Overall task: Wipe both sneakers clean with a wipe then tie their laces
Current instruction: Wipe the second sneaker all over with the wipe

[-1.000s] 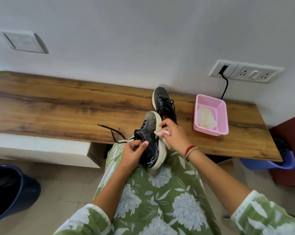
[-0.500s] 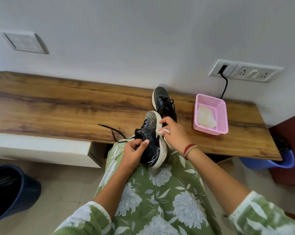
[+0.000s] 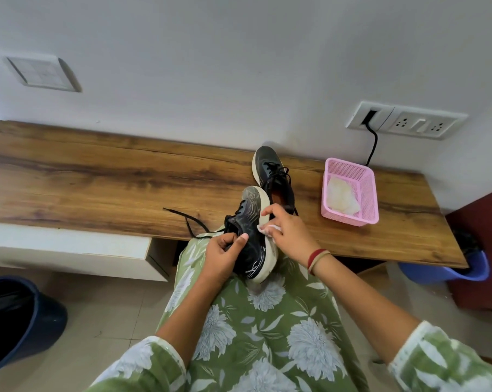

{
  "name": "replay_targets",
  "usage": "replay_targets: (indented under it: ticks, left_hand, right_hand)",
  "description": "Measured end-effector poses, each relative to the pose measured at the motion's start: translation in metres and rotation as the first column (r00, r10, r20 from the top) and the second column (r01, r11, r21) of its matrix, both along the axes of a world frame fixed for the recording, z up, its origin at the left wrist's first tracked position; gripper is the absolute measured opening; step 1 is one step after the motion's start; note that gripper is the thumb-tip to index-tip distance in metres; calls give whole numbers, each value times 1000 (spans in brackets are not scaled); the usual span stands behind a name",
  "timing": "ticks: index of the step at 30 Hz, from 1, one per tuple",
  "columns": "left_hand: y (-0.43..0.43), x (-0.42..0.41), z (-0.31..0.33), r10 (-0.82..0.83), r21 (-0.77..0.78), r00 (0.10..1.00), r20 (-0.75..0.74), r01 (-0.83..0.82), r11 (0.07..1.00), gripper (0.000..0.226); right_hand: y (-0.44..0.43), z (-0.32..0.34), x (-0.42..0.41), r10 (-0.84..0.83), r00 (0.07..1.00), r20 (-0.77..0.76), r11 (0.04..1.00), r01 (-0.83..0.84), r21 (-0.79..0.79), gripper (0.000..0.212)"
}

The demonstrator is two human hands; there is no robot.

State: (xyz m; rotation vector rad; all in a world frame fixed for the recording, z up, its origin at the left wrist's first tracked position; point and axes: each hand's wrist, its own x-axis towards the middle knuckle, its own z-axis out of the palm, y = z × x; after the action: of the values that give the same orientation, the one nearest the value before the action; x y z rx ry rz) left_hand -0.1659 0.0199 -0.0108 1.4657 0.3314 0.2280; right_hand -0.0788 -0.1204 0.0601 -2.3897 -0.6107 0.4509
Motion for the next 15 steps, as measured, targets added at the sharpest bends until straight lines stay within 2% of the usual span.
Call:
replay_targets:
  ticks: [3, 5, 8, 13, 15]
  left_hand:
    - [0, -1, 1, 1, 4, 1000, -8, -1, 1000, 47]
    - [0, -1, 1, -2, -5, 1000, -9, 2, 1000, 47]
    - [-1, 0, 3, 1, -30, 1000, -10, -1, 1000, 48]
    - [1, -1, 8, 19, -91, 998, -61, -25, 996, 46]
    - [1, 1, 13, -18, -122, 995, -97, 6, 993, 44]
  right_hand:
    - [-2, 0, -9, 136, 988, 68, 989, -131, -73, 24]
    - [-6, 7, -6, 183, 982, 41, 981, -179, -80, 25]
    - [-8, 11, 5, 132, 991, -12, 990, -132, -47, 28]
    - [-6, 7, -22, 147, 984, 103, 988, -141, -70, 26]
    - [-13, 17, -26, 137, 990, 17, 991, -137, -1, 27]
